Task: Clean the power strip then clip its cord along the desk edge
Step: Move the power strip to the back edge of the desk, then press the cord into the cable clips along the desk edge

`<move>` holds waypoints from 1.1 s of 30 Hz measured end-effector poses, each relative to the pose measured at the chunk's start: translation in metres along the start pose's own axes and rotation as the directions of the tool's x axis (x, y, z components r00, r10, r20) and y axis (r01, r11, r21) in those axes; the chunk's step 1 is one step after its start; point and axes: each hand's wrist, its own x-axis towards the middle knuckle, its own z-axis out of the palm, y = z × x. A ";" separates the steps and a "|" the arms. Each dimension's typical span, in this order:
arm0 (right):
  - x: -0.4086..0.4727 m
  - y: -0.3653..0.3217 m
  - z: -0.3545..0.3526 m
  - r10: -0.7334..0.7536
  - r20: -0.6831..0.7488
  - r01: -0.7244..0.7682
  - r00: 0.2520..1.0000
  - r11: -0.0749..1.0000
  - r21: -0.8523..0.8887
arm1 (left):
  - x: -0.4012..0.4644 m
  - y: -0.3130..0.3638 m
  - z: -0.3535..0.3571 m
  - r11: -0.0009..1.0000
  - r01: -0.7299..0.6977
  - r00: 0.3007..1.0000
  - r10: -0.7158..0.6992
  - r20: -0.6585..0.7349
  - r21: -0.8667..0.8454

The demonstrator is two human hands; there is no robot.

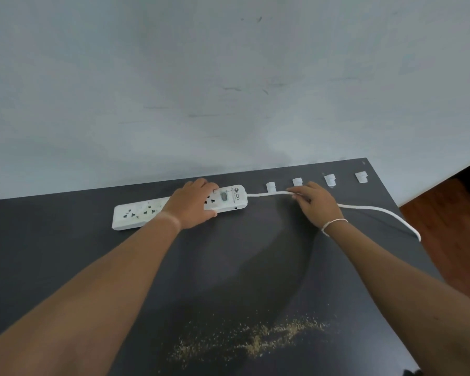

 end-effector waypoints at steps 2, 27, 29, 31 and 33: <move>0.006 0.004 0.002 -0.026 -0.025 0.026 0.999 1.000 0.007 | 0.004 0.002 0.001 1.000 0.018 1.000 -0.018 0.001 -0.010; 0.019 0.027 0.033 -0.191 -0.298 0.187 0.935 0.981 -0.045 | 0.081 0.101 0.030 0.963 0.022 0.999 -0.029 -0.023 -0.270; 0.018 0.027 0.034 -0.191 -0.306 0.174 0.933 0.981 -0.082 | 0.087 0.102 0.032 0.945 0.057 0.998 -0.063 -0.008 -0.323; 0.018 0.027 0.035 -0.215 -0.309 0.189 0.926 0.975 -0.114 | 0.092 0.102 0.034 0.923 0.087 0.996 -0.093 0.001 -0.375; 0.017 0.026 0.036 -0.260 -0.303 0.226 0.917 0.964 -0.142 | 0.096 0.102 0.032 0.915 0.096 0.995 -0.100 0.011 -0.391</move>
